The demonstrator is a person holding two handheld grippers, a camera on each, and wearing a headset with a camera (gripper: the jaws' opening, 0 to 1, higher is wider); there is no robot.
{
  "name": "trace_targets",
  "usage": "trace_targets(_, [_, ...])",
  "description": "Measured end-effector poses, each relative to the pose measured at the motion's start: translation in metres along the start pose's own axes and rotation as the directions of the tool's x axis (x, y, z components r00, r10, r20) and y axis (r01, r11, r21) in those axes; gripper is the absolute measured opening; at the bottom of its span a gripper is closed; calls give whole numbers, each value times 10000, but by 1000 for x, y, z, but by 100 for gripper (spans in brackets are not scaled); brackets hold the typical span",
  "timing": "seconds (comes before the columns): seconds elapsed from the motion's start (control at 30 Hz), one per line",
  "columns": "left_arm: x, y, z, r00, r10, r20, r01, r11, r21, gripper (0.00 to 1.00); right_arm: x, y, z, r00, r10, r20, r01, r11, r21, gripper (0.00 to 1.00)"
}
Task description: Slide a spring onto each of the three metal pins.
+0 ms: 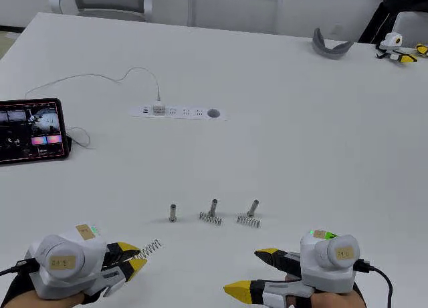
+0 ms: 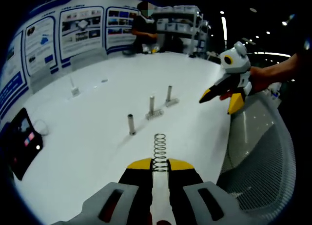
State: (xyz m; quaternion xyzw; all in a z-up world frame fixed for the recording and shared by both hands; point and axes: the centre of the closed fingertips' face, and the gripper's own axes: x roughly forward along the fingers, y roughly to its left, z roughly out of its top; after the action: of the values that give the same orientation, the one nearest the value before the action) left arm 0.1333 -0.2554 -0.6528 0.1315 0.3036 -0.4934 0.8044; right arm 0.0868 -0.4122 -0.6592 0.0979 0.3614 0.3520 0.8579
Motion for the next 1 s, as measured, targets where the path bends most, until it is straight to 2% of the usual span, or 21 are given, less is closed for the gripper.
trace_targets(0.37, [-1, -13, 20, 9992, -297, 273, 286, 9988, 397, 11, 7, 15, 13, 9970, 715, 307, -721, 9972, 184, 63])
trace_targets(0.47, [0, -18, 27, 9986, -408, 350, 389, 9979, 524, 11, 8, 21, 18, 9933, 1051, 473, -1072, 9932, 451, 62])
trace_targets(0.7, [2, -29, 34, 9967, -707, 397, 674, 9946, 788, 11, 9, 30, 28, 9855, 1514, 767, -1566, 9853, 675, 55])
trace_targets(0.83, [6, -38, 39, 9950, -899, 430, 856, 9918, 946, 11, 10, 37, 34, 9770, 1897, 974, -1989, 9754, 949, 54])
trace_targets(1.0, [9, -48, 43, 9923, -1147, 459, 1093, 9883, 1064, 11, 12, 43, 39, 9694, 2186, 1119, -2305, 9671, 1078, 47])
